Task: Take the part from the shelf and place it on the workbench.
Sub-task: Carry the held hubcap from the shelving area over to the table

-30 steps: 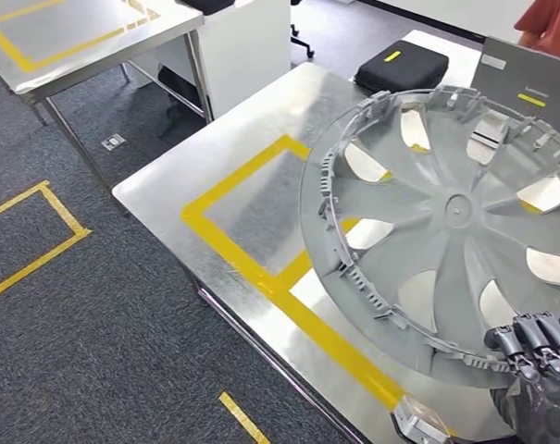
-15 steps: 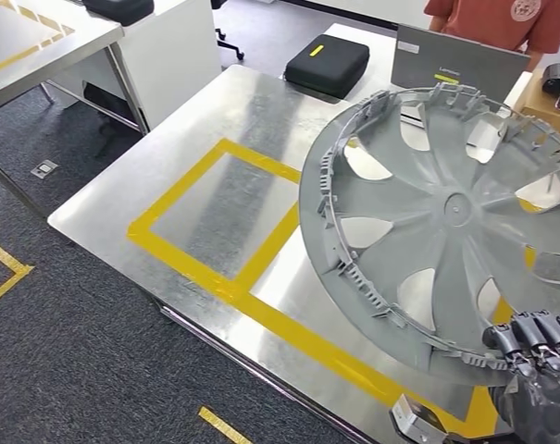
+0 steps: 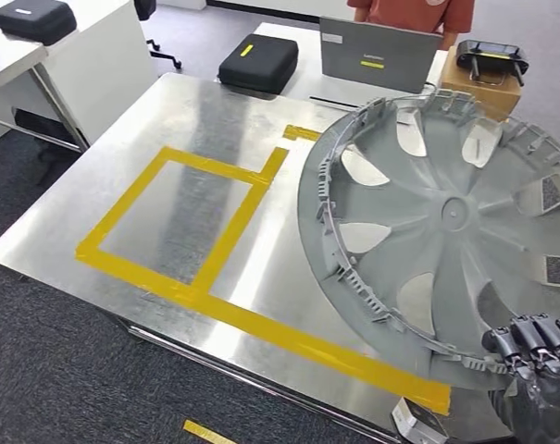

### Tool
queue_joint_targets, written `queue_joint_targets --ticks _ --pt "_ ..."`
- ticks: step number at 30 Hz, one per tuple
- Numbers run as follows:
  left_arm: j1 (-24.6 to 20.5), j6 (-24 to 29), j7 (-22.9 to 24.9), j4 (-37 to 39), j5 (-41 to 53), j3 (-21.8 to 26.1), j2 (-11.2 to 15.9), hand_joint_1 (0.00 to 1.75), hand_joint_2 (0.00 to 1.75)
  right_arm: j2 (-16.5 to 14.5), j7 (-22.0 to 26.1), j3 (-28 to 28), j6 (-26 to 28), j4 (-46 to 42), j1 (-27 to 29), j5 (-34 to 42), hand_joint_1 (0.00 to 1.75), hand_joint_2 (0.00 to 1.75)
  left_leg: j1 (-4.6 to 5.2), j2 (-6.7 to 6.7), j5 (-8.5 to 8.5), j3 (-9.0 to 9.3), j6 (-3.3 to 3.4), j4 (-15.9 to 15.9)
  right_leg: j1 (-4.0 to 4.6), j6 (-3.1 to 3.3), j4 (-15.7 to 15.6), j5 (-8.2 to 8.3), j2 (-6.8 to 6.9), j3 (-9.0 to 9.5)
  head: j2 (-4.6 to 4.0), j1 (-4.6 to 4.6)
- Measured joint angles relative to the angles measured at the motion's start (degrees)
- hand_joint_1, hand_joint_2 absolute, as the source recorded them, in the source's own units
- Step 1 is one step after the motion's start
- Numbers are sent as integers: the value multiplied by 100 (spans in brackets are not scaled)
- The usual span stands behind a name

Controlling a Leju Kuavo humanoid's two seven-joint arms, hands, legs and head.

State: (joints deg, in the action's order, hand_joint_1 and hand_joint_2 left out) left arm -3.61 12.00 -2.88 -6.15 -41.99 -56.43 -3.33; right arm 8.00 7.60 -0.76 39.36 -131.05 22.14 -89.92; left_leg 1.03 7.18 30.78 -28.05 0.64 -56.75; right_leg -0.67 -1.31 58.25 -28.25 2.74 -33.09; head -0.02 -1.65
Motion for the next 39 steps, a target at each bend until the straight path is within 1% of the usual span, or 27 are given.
queue_joint_targets --ticks 1,2,4,6,7,8,9,10,11,12,13,15,16,17,19,20,21,22,23,24,25,26,27,28,32,33,39 --pt "-5 0 -2 -5 0 -6 4 0 175 0 0 0 0 0 6 0 175 175 -10 -55 42 5 -31 -33 -9 33 -3 8 -61 -6 0 8" --pt "-10 -1 -3 -10 1 -15 9 0 175 0 1 0 0 0 5 0 175 175 -25 -180 133 -26 -64 -142 -20 68 -7 17 -121 -9 0 20" --pt "-20 -8 -13 -22 -3 -32 15 0 175 0 1 0 0 1 1 0 175 175 -56 -533 484 -263 -120 -733 -39 122 -14 31 -238 -11 0 49" --pt "-47 -27 -26 -38 -8 -38 26 0 175 0 1 0 0 11 -3 0 175 175 -62 -669 802 -582 -128 -1485 -37 142 -12 33 -370 -12 0 56" --pt "-64 -34 -29 -46 -7 -39 31 0 175 0 -1 0 0 19 -3 0 175 175 -59 -681 807 -650 -120 -1656 -35 144 -11 34 -445 -8 0 57" --pt "-74 -38 -28 -52 -5 -40 34 0 175 0 -4 0 0 29 -4 0 175 175 -57 -691 699 -630 -104 -1615 -33 144 -10 35 -526 -1 0 57" --pt "-73 -38 -21 -57 -3 -44 35 0 175 0 -9 2 0 37 -4 0 175 175 -56 -726 486 -523 -79 -1358 -32 143 -9 36 -611 9 0 56" --pt "-61 -37 -13 -59 0 -49 38 0 175 0 -18 5 0 44 -7 0 175 175 -58 -805 234 -376 -49 -972 -33 138 -8 39 -684 14 0 58" --pt "-41 -37 -3 -60 2 -53 41 0 175 1 -30 12 0 51 -13 0 175 175 -61 -911 51 -247 -21 -614 -28 127 -3 46 -749 14 0 55" --pt "-26 -37 5 -61 3 -59 44 0 175 5 -48 21 0 60 -20 0 175 175 -62 -1003 -58 -149 3 -328 -29 107 4 58 -808 -4 0 57" --pt "-16 -38 9 -62 3 -65 46 0 175 10 -66 28 0 68 -28 0 175 175 -61 -1065 -77 -103 24 -169 -32 80 10 74 -852 -36 0 58" --pt "-21 -22 20 -75 -3 -77 37 0 175 31 -93 37 0 84 -36 0 175 175 -62 -1049 -49 -92 61 -71 -42 2 -2 118 -931 -102 0 60" --pt "-26 -1 29 -84 -9 -81 21 0 175 44 -98 41 0 91 -32 0 175 175 -72 -1016 -66 -90 87 -33 -41 -31 2 116 -895 -137 0 55" --pt "-27 28 41 -93 -15 -83 2 0 175 61 -100 48 0 99 -36 0 175 175 -85 -979 -100 -89 120 4 -32 -59 69 62 -793 -190 0 40" --pt "-20 80 63 -99 -28 -82 -28 0 175 109 -101 76 0 123 -70 0 175 175 -104 -895 -149 -90 168 56 -17 -96 542 -224 -491 -426 0 9" --pt "-15 96 72 -100 -35 -82 -34 0 175 129 -103 91 0 137 -93 0 175 175 -101 -854 -155 -98 180 58 -17 -116 925 -412 -381 -595 0 -2" --pt "-12 106 79 -100 -44 -81 -37 0 175 144 -107 104 0 151 -108 0 175 175 -97 -814 -156 -103 182 56 -22 -135 1296 -557 -332 -755 0 -3" --pt "-10 112 85 -100 -50 -81 -38 0 175 153 -114 112 0 167 -112 0 175 175 -93 -775 -156 -101 183 54 -28 -149 1530 -612 -312 -849 0 0" --pt "-11 116 89 -100 -53 -81 -39 0 175 161 -125 117 0 184 -113 0 175 175 -92 -746 -155 -96 181 53 -33 -158 1550 -558 -303 -838 0 -1" --pt "-13 119 92 -100 -54 -81 -42 0 175 173 -137 122 0 199 -113 0 175 175 -92 -724 -150 -87 175 50 -37 -160 1331 -407 -291 -710 0 -1" --pt "-16 120 94 -100 -54 -81 -45 0 175 186 -149 128 0 213 -114 0 175 175 -91 -710 -140 -78 162 42 -42 -156 924 -207 -270 -486 0 -2" --pt "-19 120 96 -100 -54 -81 -49 0 175 197 -159 138 0 224 -122 0 175 175 -80 -700 -126 -75 142 32 -38 -145 512 -78 -247 -252 0 -3" --pt "-21 121 97 -100 -54 -81 -52 0 175 205 -166 150 0 231 -132 0 175 175 -66 -694 -113 -81 118 13 -35 -122 182 3 -231 -67 0 0" --pt "-23 121 97 -100 -55 -81 -52 0 175 210 -170 162 0 238 -141 0 175 175 -47 -690 -100 -93 107 -11 -36 -107 -13 30 -220 42 0 3" --pt "-27 121 98 -100 -55 -81 -46 0 175 216 -190 187 0 266 -157 0 175 175 -19 -688 -115 -119 185 -23 -32 -78 -85 30 -234 67 0 15" --pt "-28 115 98 -100 -53 -82 -44 0 175 220 -200 192 0 273 -162 0 175 175 -22 -687 -120 -116 183 -8 -27 -67 -84 26 -235 66 0 14" --pt "-28 73 102 -100 -68 -81 -24 0 175 269 -301 257 0 339 -203 0 175 175 -42 -688 -152 -119 84 37 -3 -4 -74 23 -230 52 0 12"
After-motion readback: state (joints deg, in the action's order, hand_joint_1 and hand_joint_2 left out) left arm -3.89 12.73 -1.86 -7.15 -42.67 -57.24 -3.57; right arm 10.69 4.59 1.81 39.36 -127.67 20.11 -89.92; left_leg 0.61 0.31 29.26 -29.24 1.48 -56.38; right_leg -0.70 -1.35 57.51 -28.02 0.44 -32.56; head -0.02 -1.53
